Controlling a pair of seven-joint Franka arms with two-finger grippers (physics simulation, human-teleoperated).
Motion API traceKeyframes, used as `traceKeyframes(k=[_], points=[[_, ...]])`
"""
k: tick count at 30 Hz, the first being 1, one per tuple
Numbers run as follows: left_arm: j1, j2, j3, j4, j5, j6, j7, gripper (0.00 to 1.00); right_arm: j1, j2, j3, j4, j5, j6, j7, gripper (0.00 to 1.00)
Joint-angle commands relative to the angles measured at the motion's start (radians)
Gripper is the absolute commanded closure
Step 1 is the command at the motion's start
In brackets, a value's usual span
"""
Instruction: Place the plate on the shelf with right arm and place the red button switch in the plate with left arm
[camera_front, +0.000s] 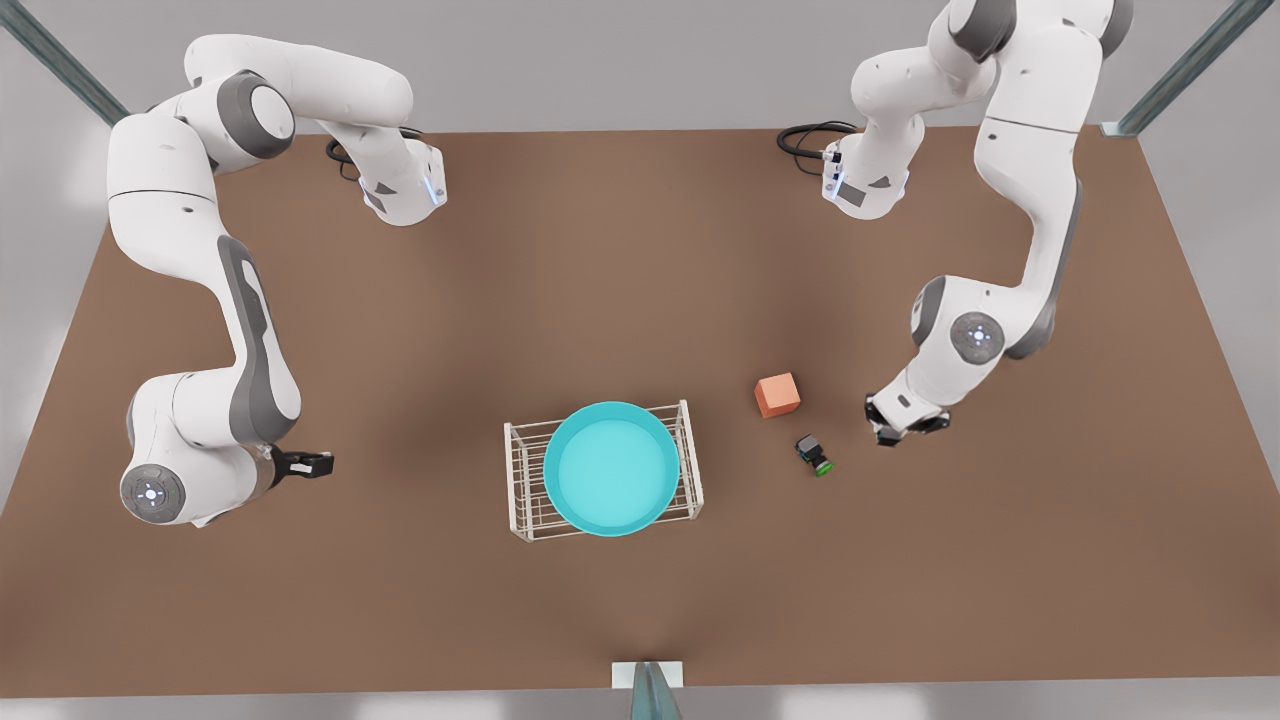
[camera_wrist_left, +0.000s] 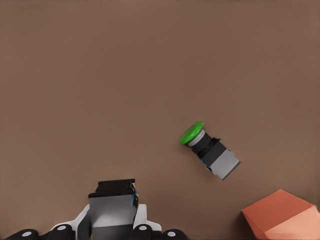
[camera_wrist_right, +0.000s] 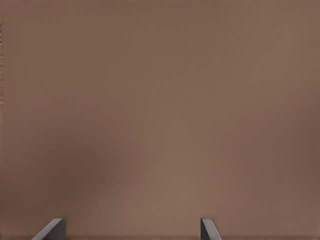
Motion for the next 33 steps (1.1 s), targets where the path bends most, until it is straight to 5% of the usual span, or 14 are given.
traceKeyframes(k=[1,7,13,18,28,33], points=[[-0.004,-0.017,-0.034,0.025,-0.022,-0.126,-0.073,0.61,0.0,-0.002,0.0,0.0,0.001,0.0,-0.001,0.0],[-0.008,-0.015,-0.178,0.238,-0.043,-0.411,-0.32,0.61,0.002,-0.002,0.0,0.0,0.001,0.0,-0.003,0.0],[-0.123,0.003,-0.236,0.314,-0.082,-0.425,-0.645,0.61,0.014,0.008,0.0,0.0,-0.002,0.0,-0.001,0.0],[-0.257,0.126,-0.238,0.533,-0.074,-0.424,-0.966,0.61,0.015,0.008,0.0,0.0,-0.002,0.0,0.001,0.0],[-0.473,0.422,-0.223,0.875,0.076,-0.198,-1.401,0.6,0.015,0.008,0.0,0.0,-0.004,-0.001,0.001,0.0],[-0.576,0.509,-0.097,0.999,0.112,-0.069,-1.539,0.6,0.017,0.008,0.0,0.0,-0.004,0.0,0.001,0.0]])
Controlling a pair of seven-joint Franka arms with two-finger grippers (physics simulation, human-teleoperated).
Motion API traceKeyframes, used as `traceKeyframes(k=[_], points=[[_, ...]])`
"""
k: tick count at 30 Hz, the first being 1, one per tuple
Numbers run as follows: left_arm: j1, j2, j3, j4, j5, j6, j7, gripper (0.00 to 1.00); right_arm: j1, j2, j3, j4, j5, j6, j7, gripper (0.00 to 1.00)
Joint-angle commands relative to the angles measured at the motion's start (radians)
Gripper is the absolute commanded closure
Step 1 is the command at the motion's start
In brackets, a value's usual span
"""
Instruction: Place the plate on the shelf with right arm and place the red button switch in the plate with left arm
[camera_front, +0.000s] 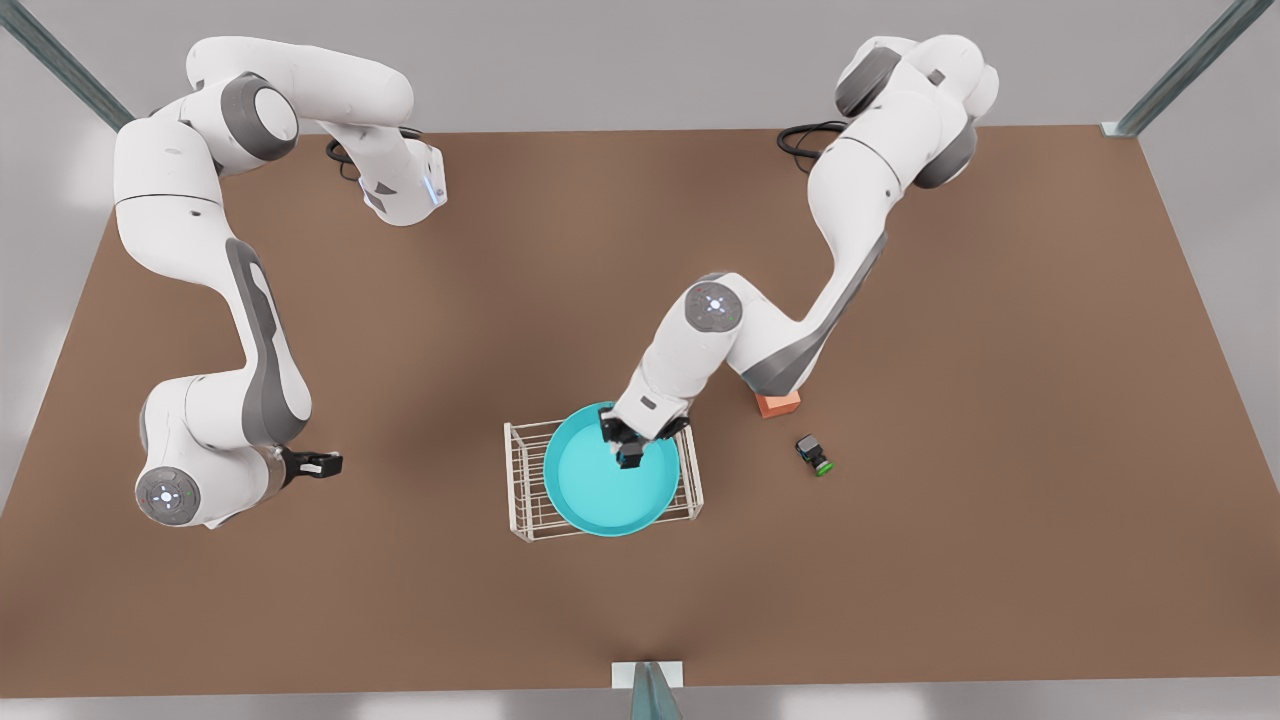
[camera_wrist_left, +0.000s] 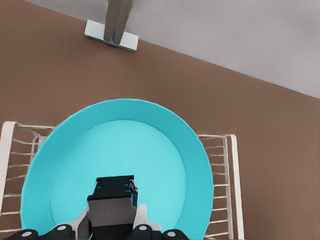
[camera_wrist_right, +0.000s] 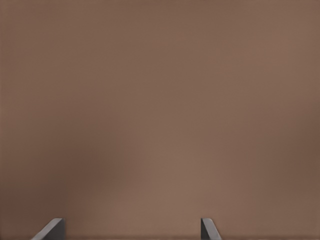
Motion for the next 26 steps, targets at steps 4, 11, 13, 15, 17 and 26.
traceKeyframes(k=[4,11,13,15,17,26], points=[[-0.076,0.019,0.074,0.016,0.03,0.139,-0.637,0.58,0.0,-0.002,0.0,0.0,0.0,-0.002,0.0,0.0],[-0.114,0.016,0.092,-0.012,0.112,0.113,-0.691,0.0,0.002,0.006,0.0,0.0,0.001,0.002,0.002,0.0],[-0.061,-0.011,0.097,-0.01,0.139,-0.068,-0.553,0.0,0.008,0.007,0.0,0.0,0.0,0.0,0.002,0.0],[0.102,-0.076,0.051,-0.009,0.091,-0.388,-0.143,0.0,0.008,0.009,0.0,0.0,0.0,0.002,0.005,0.0],[0.304,-0.156,0.002,-0.009,0.001,-0.668,0.263,0.0,0.008,0.009,0.0,0.0,0.001,0.002,0.005,0.0],[0.599,-0.41,0.003,-0.361,-0.121,-0.602,0.678,0.0,0.022,0.027,0.0,0.002,0.0,0.002,0.011,0.0]])
